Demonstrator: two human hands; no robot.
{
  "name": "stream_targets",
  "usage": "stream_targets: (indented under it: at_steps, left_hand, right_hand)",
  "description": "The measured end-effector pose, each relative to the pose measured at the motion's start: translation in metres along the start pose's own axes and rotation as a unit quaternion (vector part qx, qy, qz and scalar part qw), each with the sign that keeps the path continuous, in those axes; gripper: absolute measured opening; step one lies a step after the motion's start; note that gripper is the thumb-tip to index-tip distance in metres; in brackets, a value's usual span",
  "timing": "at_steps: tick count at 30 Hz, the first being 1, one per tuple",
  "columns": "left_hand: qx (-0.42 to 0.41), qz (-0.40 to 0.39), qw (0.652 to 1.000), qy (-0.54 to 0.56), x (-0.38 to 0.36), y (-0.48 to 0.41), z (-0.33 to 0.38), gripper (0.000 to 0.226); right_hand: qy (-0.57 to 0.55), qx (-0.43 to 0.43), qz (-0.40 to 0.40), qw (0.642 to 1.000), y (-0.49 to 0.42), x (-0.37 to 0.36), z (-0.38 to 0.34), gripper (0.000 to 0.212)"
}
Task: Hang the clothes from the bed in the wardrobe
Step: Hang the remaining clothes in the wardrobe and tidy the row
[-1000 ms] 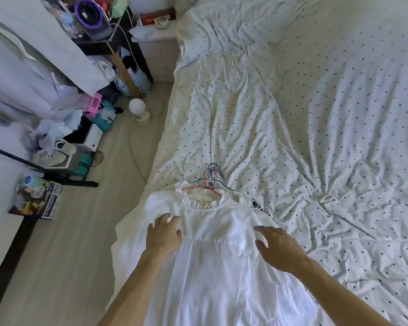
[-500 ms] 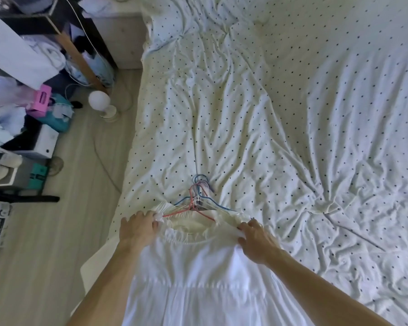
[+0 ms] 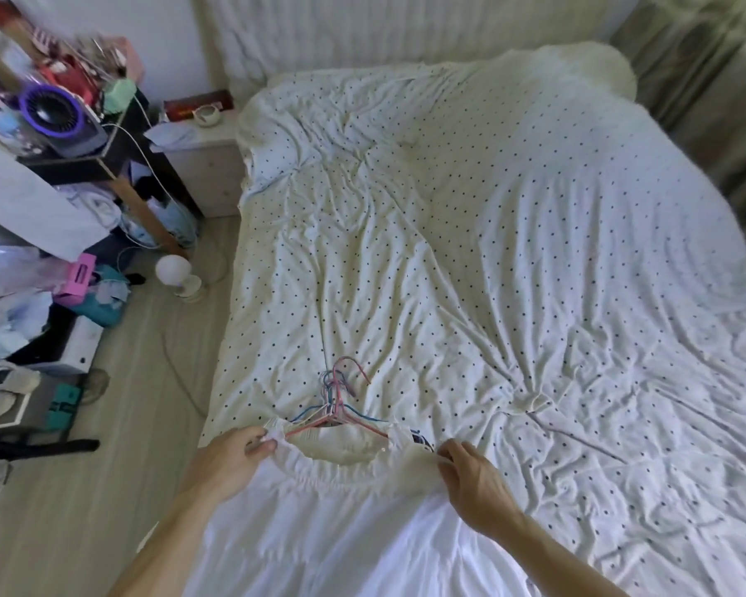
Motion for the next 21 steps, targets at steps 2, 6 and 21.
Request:
stream_targets:
  at_steps: [2,6,21]
  left_hand:
    - [-0.033,-0.006,0.999,0.013,0.006,0.023,0.036,0.025]
    - [-0.086,-0.020,0.996,0.008,0.003,0.076,0.115,0.015]
    - [-0.406,-0.199,0.892,-0.016,-0.212,0.396,0.504,0.021]
  right_hand:
    - [-0.021,-0.003,0.040,0.999,0.027,0.021,0.017,0.012]
    - [-0.053,-0.031,0.121,0.991,0.094,0.066,0.063,0.011]
    - [-0.174,-0.250,0.426,0.852,0.549,0.177,0.343,0.052]
Point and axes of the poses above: each hand's wrist, its own y-axis away from the middle knuckle, its own x-axis out of the back of the hand, z = x × y, the point moved 4 cm from there along -y, towards the middle knuckle, and after that the axes turned 11 degrees about y, right-handed, at the moved point
